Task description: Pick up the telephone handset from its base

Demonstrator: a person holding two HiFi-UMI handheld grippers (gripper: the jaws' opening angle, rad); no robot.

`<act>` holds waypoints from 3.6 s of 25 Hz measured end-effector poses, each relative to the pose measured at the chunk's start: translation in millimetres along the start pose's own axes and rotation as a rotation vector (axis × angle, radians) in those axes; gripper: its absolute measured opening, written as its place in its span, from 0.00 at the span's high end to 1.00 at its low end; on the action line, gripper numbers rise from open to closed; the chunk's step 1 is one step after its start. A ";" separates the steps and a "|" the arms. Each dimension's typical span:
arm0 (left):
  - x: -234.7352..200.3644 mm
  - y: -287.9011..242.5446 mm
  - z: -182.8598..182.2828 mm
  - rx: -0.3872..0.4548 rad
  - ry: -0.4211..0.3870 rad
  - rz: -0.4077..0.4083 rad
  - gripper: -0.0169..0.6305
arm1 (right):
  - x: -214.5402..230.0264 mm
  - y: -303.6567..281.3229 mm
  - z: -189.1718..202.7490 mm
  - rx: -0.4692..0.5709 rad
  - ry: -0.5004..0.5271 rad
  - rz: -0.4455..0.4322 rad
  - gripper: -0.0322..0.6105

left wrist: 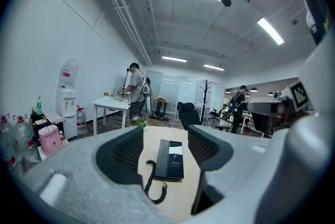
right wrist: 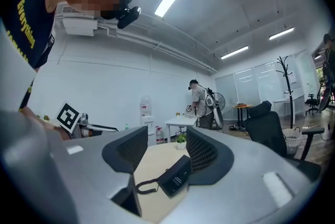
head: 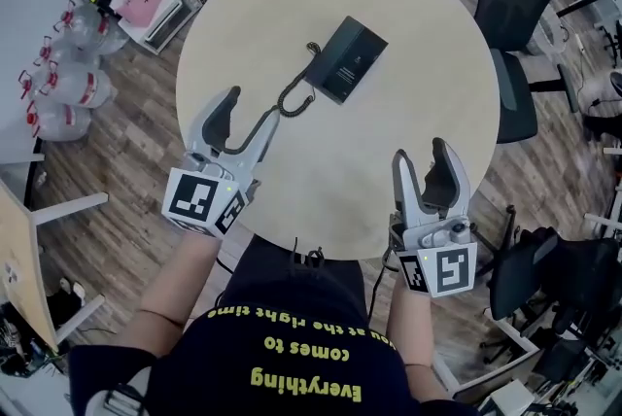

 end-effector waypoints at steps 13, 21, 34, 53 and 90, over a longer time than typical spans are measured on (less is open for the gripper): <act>26.5 -44.6 9.0 -0.009 0.032 0.029 0.56 | 37.6 -2.9 3.3 -0.003 -0.046 -0.042 0.60; 22.0 -85.6 19.8 -0.020 -0.012 0.042 0.56 | 52.0 -5.6 18.7 -0.004 -0.069 -0.043 0.60; 2.8 -160.4 51.7 -0.080 -0.045 0.048 0.56 | 81.1 -23.9 56.8 -0.083 -0.119 -0.023 0.60; -13.7 -245.7 109.0 -0.235 -0.036 0.099 0.56 | 94.0 -38.3 76.5 -0.134 -0.158 -0.018 0.60; -11.2 -281.6 147.4 -0.429 -0.086 0.400 0.68 | 76.7 -47.0 86.8 -0.150 -0.187 -0.055 0.60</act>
Point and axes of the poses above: the fingertips, and each gripper's own axes: y backward along the fingers, x to its right, z out of its underside, the point moved 2 cm from there along y, backward along the fingers, and after that the axes turned 5 degrees about -x, right-handed, at the moved point
